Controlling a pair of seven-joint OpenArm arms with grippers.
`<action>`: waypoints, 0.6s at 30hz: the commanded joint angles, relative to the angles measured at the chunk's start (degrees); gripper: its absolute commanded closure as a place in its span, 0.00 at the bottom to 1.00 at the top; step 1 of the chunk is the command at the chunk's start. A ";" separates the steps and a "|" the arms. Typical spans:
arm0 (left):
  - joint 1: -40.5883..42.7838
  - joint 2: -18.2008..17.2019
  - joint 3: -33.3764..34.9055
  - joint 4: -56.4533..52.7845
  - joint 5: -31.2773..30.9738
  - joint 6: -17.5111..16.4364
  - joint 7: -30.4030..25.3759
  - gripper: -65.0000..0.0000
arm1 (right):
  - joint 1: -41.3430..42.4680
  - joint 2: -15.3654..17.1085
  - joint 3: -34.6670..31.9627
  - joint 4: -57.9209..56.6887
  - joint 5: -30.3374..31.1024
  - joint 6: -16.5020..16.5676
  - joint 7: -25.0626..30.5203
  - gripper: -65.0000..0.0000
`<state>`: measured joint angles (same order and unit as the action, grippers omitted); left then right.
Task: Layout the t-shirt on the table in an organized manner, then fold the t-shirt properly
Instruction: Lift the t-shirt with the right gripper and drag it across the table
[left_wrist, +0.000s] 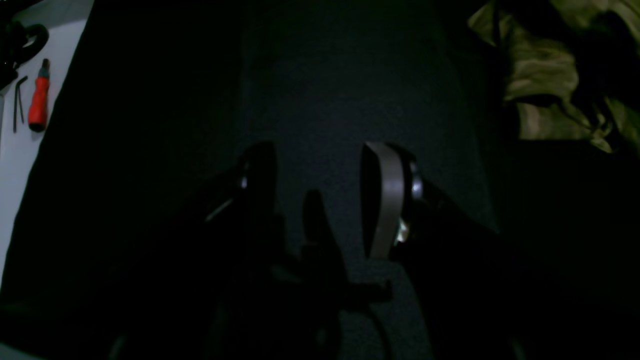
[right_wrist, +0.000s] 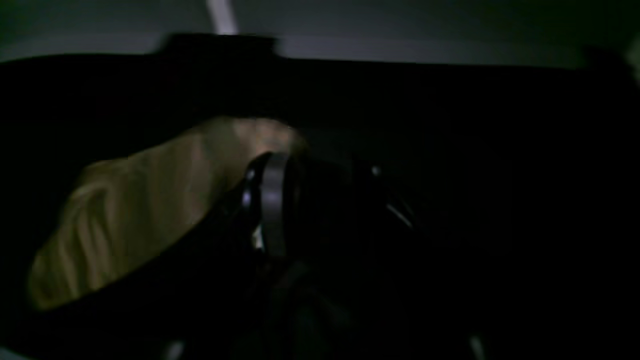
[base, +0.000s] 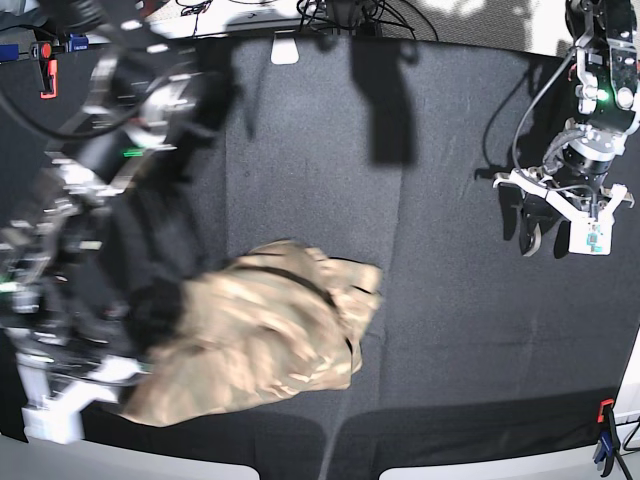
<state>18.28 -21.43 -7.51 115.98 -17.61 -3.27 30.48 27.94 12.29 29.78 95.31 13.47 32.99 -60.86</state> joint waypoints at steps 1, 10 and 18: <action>-0.35 -0.48 -0.31 1.01 0.11 -0.02 -1.36 0.60 | 1.55 1.31 -0.04 0.96 -0.46 -1.01 1.66 0.71; -0.37 -0.50 -0.31 1.01 0.11 -0.02 -1.38 0.60 | 1.60 3.74 -0.37 0.94 20.24 0.24 1.64 0.71; -0.35 -0.48 -0.31 1.01 0.09 -0.02 -1.38 0.60 | -0.57 2.64 -12.37 0.96 26.45 7.01 -3.13 0.71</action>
<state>18.28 -21.45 -7.53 115.98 -17.61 -3.25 30.50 25.71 14.35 17.12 95.37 38.83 39.53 -65.43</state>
